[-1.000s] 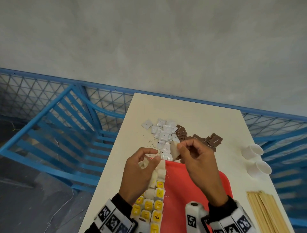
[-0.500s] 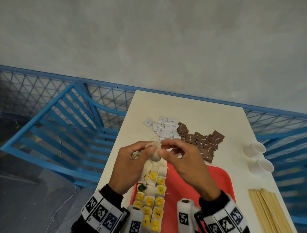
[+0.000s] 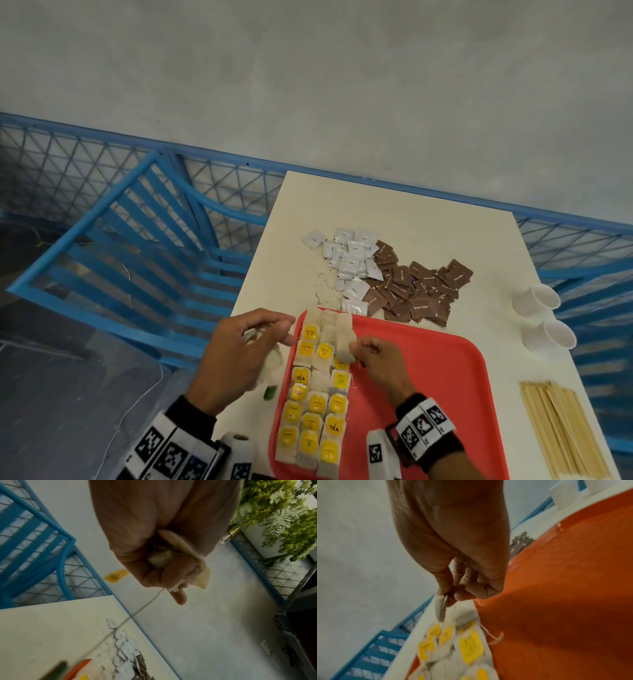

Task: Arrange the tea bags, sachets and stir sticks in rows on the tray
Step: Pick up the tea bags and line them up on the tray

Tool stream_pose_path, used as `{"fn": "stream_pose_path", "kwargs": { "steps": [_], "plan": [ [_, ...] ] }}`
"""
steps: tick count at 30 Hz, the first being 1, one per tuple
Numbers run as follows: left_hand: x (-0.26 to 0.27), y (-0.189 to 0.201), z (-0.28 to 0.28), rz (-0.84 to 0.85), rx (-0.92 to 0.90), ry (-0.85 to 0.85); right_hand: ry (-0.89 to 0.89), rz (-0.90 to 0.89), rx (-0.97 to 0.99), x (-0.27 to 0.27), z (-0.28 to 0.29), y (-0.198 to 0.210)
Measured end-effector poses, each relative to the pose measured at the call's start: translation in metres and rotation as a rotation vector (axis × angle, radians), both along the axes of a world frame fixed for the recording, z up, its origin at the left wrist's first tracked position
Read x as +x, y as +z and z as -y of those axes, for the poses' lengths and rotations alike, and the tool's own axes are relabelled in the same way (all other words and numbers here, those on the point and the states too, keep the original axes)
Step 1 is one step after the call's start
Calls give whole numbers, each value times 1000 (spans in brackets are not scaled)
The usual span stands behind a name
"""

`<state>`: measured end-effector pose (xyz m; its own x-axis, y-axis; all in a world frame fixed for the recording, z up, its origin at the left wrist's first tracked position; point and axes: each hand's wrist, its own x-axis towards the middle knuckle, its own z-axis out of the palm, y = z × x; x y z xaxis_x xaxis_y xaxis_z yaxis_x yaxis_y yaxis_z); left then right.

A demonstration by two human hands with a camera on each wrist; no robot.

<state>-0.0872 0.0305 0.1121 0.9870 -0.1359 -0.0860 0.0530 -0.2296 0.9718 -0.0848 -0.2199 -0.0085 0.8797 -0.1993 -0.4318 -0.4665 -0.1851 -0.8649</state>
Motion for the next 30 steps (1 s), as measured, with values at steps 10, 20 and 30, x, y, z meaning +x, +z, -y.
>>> {"fn": "stream_pose_path", "kwargs": {
  "steps": [10,20,30],
  "plan": [
    [-6,-20,-20,-84,14,14,-151,-100,-160,-5,-16,-51],
    [-6,-18,-10,-89,25,-13,-45,-83,-364,-7,-17,-51],
    [-5,3,8,-349,-243,-255,182,254,-248,-4,-29,18]
  ]
}}
